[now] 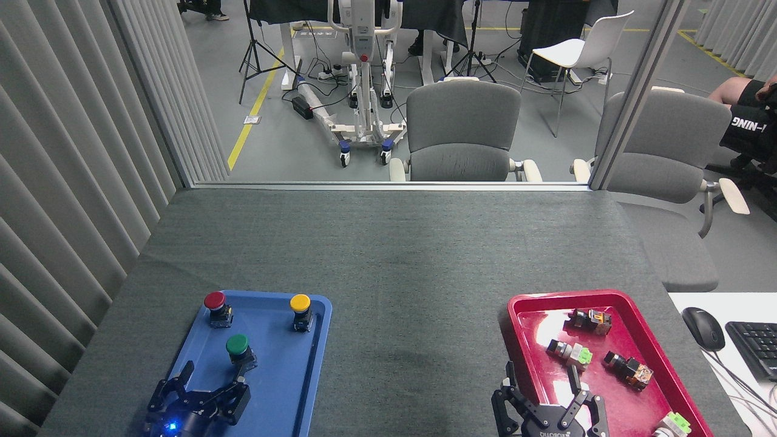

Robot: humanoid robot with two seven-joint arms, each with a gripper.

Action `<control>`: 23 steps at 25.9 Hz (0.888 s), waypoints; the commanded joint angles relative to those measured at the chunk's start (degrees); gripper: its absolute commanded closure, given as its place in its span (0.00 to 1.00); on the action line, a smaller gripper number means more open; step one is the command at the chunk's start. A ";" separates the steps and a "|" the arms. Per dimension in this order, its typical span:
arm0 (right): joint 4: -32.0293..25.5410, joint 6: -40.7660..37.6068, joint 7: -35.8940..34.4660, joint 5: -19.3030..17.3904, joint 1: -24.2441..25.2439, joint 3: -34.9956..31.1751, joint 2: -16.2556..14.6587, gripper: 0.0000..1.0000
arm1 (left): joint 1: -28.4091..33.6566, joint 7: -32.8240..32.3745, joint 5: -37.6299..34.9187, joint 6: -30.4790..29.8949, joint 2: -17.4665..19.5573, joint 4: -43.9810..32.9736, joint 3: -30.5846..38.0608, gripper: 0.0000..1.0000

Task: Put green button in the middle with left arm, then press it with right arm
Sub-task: 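Reach the left gripper forward and grasp the green button on the blue tray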

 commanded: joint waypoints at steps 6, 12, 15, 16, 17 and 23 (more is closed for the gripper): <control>0.00 0.02 -0.15 0.11 -0.02 0.00 0.00 0.00 | -2.10 1.01 0.06 0.64 -0.04 1.13 -4.01 0.01; 0.09 0.11 -0.15 0.11 -0.02 0.00 -0.09 0.00 | -5.96 1.19 0.24 1.34 -0.13 7.28 -7.35 0.05; 0.09 0.63 -0.15 0.11 -0.20 0.00 -0.18 0.00 | -6.23 2.07 0.41 1.95 -0.13 7.64 -7.44 0.10; 0.09 0.81 -0.15 0.11 -0.20 0.00 -0.18 0.00 | -6.23 2.95 0.59 1.95 -0.13 7.64 -7.44 0.16; 0.09 0.81 -0.15 0.11 -0.20 0.00 -0.18 0.00 | -6.23 3.65 0.68 1.95 -0.13 7.72 -7.44 0.23; 0.09 0.90 -0.15 0.11 -0.11 0.09 -0.18 0.00 | -6.23 6.02 1.03 2.92 -0.22 8.69 -7.52 0.62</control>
